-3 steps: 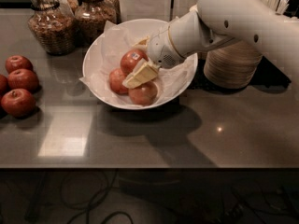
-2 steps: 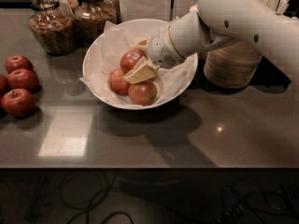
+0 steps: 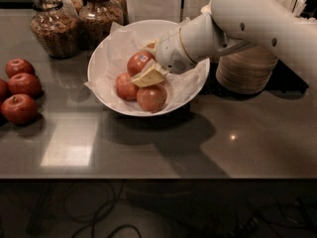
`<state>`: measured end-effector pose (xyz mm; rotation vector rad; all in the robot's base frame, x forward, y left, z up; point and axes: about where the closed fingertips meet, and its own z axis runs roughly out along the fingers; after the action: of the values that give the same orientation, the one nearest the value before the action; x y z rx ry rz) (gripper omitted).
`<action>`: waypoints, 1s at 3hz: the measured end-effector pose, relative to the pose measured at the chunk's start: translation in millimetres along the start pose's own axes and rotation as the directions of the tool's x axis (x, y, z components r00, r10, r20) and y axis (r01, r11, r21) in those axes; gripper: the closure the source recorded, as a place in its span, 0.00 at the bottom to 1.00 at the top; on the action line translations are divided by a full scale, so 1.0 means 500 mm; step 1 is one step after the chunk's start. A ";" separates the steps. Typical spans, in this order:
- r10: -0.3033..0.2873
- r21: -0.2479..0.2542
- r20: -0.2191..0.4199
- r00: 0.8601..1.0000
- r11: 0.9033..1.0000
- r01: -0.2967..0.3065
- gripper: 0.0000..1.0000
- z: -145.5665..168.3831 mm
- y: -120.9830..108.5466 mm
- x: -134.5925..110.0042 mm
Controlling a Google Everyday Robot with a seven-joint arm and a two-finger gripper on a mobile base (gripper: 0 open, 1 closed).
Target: Pick apple from white bowl
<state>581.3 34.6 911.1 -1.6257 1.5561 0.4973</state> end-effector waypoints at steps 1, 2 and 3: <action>-0.023 0.027 0.083 0.996 0.999 0.021 1.00 -0.035 0.000 -0.020; -0.059 0.048 0.187 0.981 0.998 0.051 1.00 -0.092 -0.006 -0.044; -0.095 0.042 0.276 0.957 0.995 0.087 1.00 -0.157 -0.014 -0.075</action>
Offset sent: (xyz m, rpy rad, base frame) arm -0.0190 -0.0465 0.0802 0.2975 -0.1469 0.0903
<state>562.7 -2.3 987.9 -1.5248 1.2694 0.6210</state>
